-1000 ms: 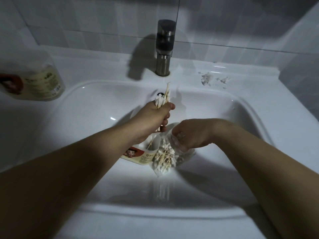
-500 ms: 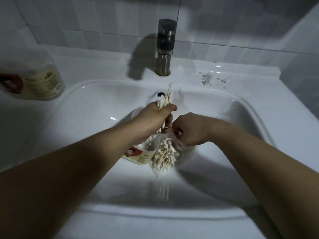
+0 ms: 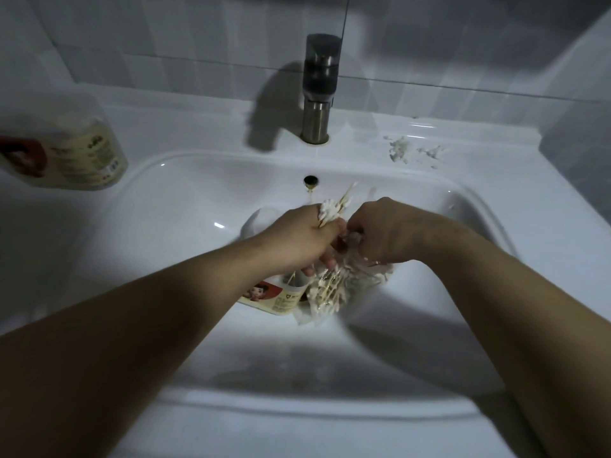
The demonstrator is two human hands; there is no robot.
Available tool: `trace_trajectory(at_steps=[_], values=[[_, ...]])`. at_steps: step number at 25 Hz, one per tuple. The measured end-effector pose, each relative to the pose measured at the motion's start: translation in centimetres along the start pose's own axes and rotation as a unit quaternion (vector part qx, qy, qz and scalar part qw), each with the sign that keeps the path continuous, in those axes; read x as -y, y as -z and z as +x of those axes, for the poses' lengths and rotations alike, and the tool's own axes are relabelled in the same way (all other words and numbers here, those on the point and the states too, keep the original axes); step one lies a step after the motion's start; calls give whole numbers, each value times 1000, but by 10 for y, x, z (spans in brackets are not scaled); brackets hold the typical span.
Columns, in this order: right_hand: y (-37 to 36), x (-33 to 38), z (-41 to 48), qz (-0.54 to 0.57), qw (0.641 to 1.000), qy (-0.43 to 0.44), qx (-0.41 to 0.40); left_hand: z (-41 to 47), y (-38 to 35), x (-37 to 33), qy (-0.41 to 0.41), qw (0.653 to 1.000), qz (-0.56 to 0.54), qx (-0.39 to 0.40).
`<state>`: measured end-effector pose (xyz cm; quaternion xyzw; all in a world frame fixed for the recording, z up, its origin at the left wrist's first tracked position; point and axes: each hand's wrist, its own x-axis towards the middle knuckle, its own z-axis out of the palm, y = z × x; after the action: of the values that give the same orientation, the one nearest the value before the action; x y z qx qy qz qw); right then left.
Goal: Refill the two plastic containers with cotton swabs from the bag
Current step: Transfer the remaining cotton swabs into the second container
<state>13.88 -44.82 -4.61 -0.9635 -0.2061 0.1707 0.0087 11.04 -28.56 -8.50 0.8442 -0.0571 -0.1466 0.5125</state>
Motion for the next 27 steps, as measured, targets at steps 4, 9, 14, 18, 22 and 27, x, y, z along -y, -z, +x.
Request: trace_trajectory(at_steps=[4, 9, 14, 18, 22, 27], values=[[5, -7, -2, 71, 997, -17, -40, -2, 2, -3, -5, 1000, 4, -29], [8, -11, -3, 153, 985, -12, -84, -2, 4, -5, 20, 998, 17, -51], [5, -14, -1, 165, 984, -11, -73, -2, 5, -5, 22, 997, 66, -36], [4, -14, -2, 210, 976, -12, -54, -2, 5, -12, -56, 991, 28, -118], [0, -14, 1, 167, 985, 9, -42, 1, 2, -7, -57, 993, -41, -96], [3, -16, 2, 138, 988, 9, -64, 4, 0, -4, -32, 989, -134, -59]])
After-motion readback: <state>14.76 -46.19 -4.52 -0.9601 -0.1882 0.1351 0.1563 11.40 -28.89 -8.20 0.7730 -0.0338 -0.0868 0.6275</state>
